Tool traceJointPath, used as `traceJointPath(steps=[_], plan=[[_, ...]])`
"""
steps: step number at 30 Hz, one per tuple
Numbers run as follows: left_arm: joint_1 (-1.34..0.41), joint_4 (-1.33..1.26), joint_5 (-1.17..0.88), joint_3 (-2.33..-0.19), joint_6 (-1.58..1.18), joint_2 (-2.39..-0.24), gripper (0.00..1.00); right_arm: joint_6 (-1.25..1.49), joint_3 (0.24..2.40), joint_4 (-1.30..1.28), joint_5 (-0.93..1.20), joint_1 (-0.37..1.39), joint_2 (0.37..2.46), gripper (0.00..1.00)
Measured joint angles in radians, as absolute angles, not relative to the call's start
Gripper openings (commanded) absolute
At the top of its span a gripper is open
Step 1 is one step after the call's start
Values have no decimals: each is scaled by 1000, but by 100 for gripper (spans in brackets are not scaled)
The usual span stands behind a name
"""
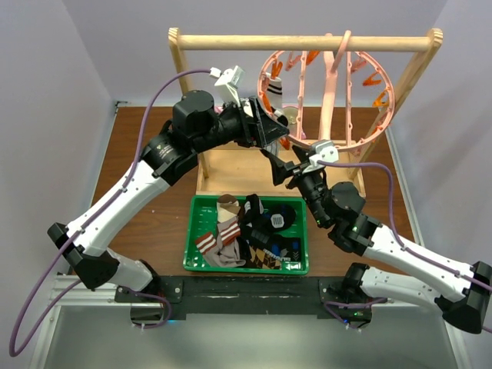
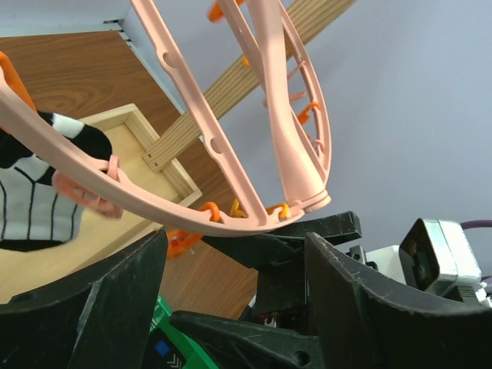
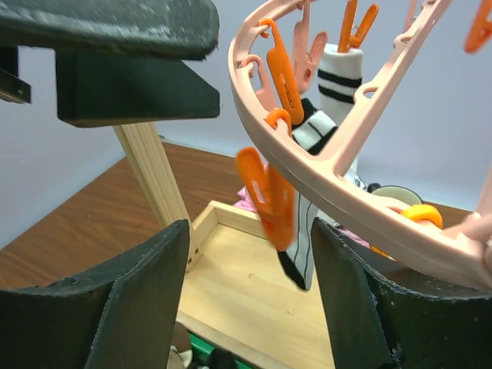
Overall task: Clip the socks to the hanger
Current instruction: Open the clamp at the hanger.
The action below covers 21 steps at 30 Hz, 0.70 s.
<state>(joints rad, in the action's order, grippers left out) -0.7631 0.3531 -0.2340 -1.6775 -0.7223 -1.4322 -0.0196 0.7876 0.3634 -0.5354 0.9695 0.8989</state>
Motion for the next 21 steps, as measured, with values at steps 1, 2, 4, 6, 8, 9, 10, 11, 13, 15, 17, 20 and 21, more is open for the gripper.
traceJointPath(steps=[1,2,4,6,8,9,10,11,13,15,17,20,21], plan=[[-763,353,-234,-1678,-722,-1432,77,-20,788,362,-536,966,902,69],[-763,353,-234,-1678,-722,-1432,77,-20,788,363,-535,964,904,68],[-763,353,-234,-1678,-722,-1432,78,-20,792,362,-535,958,909,65],[-763,353,-234,-1678,-722,-1432,78,-20,795,360,-533,951,913,58],[-763,353,-234,-1678,-722,-1432,78,-21,796,360,-529,944,916,51],[-763,353,-234,-1678,-722,-1432,78,-20,797,361,-527,937,916,42],[-762,353,-234,-1678,-722,-1431,78,-20,797,361,-523,933,916,37],[-761,353,-234,-1678,-722,-1431,78,-19,797,362,-519,927,916,33],[-761,353,-234,-1678,-722,-1430,78,-20,799,363,-506,918,916,25],[-760,353,-234,-1678,-722,-1428,78,-19,800,366,-500,912,916,23],[-759,353,-234,-1678,-722,-1425,78,-17,802,366,-492,908,916,23],[-758,354,-234,-1678,-723,-1416,78,-15,802,366,-476,904,916,30],[-757,353,-234,-1678,-723,-1411,78,-14,802,366,-473,902,916,31]])
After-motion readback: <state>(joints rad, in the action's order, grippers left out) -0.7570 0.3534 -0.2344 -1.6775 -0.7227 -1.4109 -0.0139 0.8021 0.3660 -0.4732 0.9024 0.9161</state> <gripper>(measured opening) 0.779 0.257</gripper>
